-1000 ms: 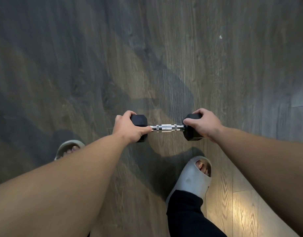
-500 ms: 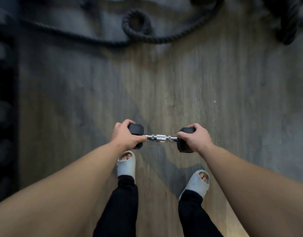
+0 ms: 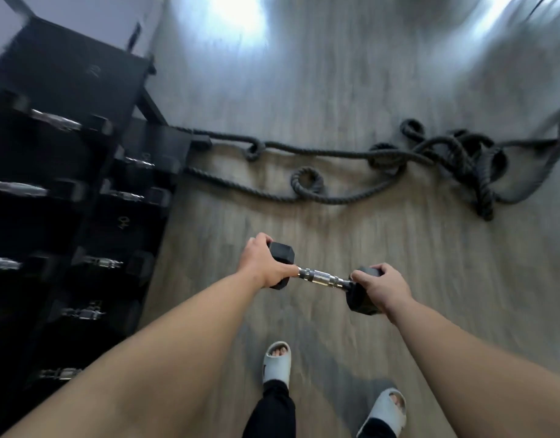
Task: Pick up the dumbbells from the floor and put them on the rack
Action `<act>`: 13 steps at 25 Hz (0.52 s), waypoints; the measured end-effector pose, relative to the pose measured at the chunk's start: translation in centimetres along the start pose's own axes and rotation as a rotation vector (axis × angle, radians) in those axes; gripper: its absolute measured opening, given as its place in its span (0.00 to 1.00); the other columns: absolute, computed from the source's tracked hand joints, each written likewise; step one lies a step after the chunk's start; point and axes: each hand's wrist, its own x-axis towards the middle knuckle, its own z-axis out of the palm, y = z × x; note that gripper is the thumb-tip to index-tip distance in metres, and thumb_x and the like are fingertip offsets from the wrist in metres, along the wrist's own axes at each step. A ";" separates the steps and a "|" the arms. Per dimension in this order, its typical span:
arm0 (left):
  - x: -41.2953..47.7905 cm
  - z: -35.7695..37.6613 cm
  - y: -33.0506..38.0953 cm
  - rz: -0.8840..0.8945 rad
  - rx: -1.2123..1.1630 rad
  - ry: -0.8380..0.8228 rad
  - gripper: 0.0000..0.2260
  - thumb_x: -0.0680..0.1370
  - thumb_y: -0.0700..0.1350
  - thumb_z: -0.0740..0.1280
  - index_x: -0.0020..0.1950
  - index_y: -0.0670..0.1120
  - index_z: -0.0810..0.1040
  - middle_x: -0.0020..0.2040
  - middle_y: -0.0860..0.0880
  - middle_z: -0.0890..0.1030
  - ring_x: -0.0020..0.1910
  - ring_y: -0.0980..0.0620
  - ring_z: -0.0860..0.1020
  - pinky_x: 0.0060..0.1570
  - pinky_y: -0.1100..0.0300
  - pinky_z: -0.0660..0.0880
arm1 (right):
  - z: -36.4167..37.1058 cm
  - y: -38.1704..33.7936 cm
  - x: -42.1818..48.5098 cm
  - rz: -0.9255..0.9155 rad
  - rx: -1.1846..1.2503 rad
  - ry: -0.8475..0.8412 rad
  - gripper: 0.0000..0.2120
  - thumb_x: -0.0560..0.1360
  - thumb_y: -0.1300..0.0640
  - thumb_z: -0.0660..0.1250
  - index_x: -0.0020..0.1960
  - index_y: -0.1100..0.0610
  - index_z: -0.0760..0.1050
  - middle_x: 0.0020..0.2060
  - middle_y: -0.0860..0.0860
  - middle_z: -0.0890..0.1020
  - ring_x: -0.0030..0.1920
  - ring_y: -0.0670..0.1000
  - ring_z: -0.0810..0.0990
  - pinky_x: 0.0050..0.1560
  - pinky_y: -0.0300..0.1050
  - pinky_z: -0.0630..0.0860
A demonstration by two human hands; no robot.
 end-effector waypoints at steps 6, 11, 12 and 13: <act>-7.2 -11.4 -5.4 -0.032 0.049 0.118 0.38 0.55 0.59 0.82 0.60 0.49 0.74 0.57 0.50 0.75 0.53 0.50 0.76 0.51 0.54 0.80 | 6.7 -4.0 -10.4 -0.080 0.055 -0.111 0.18 0.66 0.49 0.77 0.51 0.56 0.79 0.48 0.57 0.84 0.46 0.58 0.82 0.32 0.42 0.74; -15.0 -18.6 -14.0 -0.135 0.063 0.239 0.33 0.57 0.59 0.82 0.55 0.51 0.74 0.55 0.51 0.77 0.50 0.51 0.77 0.45 0.59 0.73 | 14.7 -5.4 -18.5 -0.145 0.008 -0.280 0.20 0.63 0.48 0.76 0.50 0.55 0.79 0.44 0.56 0.85 0.43 0.59 0.85 0.34 0.47 0.81; -16.1 -19.9 -15.7 -0.152 0.073 0.248 0.33 0.58 0.59 0.82 0.57 0.51 0.74 0.56 0.51 0.77 0.51 0.51 0.77 0.45 0.59 0.73 | 16.3 -5.6 -20.0 -0.158 0.007 -0.291 0.19 0.62 0.47 0.76 0.49 0.55 0.80 0.42 0.55 0.86 0.42 0.59 0.85 0.36 0.51 0.83; -17.0 -21.3 -17.5 -0.167 0.083 0.259 0.34 0.59 0.59 0.82 0.59 0.50 0.74 0.56 0.51 0.77 0.52 0.51 0.77 0.47 0.59 0.73 | 18.3 -5.9 -21.3 -0.168 0.007 -0.293 0.20 0.59 0.46 0.75 0.46 0.55 0.80 0.40 0.55 0.86 0.42 0.59 0.85 0.40 0.54 0.85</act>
